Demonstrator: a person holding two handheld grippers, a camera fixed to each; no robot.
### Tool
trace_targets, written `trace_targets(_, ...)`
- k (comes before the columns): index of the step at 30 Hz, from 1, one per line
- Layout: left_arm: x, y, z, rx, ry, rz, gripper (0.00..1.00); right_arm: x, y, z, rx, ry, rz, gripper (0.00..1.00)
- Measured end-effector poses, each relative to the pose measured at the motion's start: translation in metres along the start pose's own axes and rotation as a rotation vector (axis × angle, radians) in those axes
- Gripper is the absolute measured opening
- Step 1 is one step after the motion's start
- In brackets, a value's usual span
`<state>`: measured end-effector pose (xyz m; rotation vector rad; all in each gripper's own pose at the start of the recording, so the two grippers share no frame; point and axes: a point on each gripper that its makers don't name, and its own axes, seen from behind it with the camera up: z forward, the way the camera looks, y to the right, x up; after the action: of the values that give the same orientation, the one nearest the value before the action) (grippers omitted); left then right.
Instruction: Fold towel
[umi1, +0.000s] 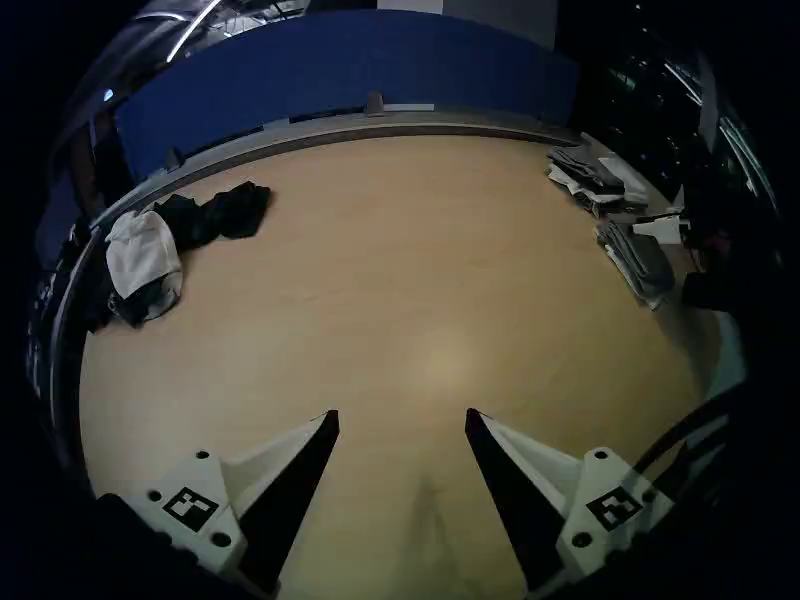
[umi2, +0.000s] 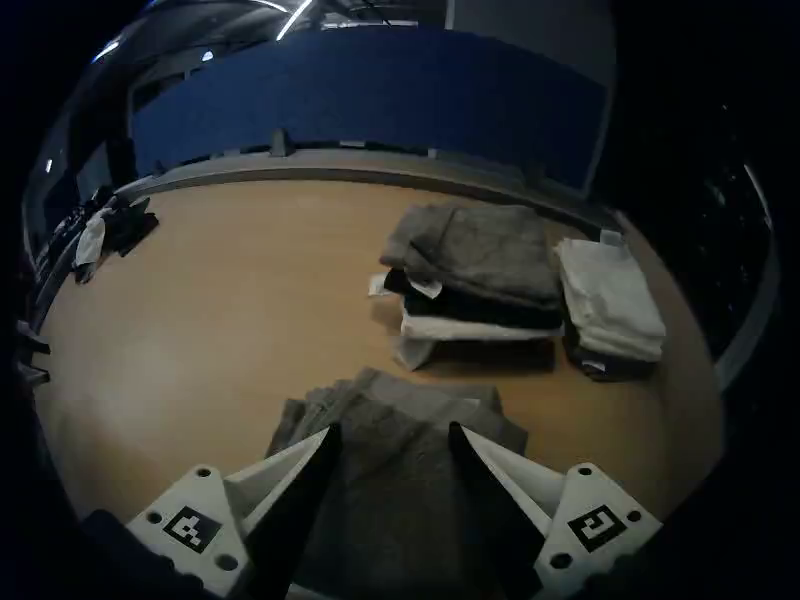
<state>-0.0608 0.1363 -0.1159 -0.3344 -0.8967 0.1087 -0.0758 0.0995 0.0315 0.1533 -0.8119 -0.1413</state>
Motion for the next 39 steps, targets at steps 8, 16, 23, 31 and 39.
trace_targets(8, 0.001, -0.004, 0.0, 0.008, -0.003, -0.001, 0.94, -0.013, -0.003, 0.015, -0.007, -0.023, 0.008, 0.83)
trace_targets(16, 0.005, -0.006, 0.0, 0.009, 0.005, -0.002, 0.94, 0.003, -0.002, -0.007, -0.002, 0.038, 0.042, 0.83)
trace_targets(23, 0.01, -0.008, -0.001, 0.008, 0.021, -0.009, 0.94, 0.002, -0.005, -0.043, -0.01, 0.083, 0.058, 0.83)
trace_targets(31, 0.015, -0.012, -0.004, 0.008, 0.045, -0.014, 0.94, 0.0, -0.013, -0.072, -0.023, 0.121, 0.069, 0.85)
trace_targets(39, 0.024, -0.017, -0.007, 0.013, 0.082, -0.027, 0.94, 0.007, -0.019, -0.089, -0.048, 0.17, 0.084, 1.0)
